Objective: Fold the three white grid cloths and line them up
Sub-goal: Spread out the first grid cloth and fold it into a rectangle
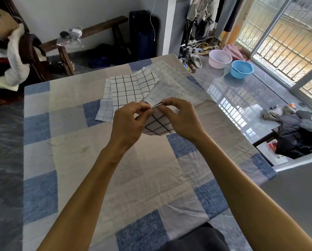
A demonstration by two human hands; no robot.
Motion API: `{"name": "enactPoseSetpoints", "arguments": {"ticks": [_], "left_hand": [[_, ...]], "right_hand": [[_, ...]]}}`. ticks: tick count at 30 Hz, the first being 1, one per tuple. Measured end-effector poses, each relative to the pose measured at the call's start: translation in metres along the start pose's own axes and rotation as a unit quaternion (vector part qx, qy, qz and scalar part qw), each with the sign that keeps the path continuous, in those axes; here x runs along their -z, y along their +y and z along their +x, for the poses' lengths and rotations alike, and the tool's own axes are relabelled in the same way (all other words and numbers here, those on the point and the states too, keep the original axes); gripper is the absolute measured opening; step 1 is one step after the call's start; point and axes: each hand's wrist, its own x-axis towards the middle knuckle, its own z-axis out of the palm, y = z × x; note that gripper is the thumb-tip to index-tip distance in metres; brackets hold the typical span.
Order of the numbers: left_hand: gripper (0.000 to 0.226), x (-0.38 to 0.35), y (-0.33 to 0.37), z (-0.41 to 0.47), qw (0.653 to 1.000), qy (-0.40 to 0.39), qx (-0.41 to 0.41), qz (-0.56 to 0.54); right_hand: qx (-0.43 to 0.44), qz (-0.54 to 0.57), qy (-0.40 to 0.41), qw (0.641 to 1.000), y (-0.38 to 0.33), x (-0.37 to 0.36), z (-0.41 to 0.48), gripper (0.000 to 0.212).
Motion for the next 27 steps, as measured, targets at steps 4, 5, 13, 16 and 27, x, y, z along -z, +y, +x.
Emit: {"name": "enactPoseSetpoints", "arguments": {"ticks": [4,5,13,16,27], "left_hand": [[0.019,-0.002,0.0,0.0,1.0,-0.006,-0.025,0.016],[0.019,-0.002,0.0,0.0,0.999,-0.009,-0.029,0.018],[0.016,0.011,-0.017,-0.008,0.997,0.008,-0.05,0.061],[0.017,0.017,-0.022,-0.014,0.996,0.006,-0.045,0.073],[0.018,0.002,-0.017,-0.014,0.975,-0.043,-0.113,0.184]], "right_hand": [[0.028,0.004,-0.015,0.999,-0.001,0.0,-0.002,0.021],[0.035,0.0,-0.02,0.999,-0.002,0.001,-0.002,0.019],[0.017,0.001,0.014,1.0,0.005,0.012,-0.001,0.009],[0.001,0.006,0.015,1.0,0.007,0.014,-0.002,0.007],[0.19,-0.278,-0.042,0.941,-0.001,-0.006,-0.006,0.012]]}}
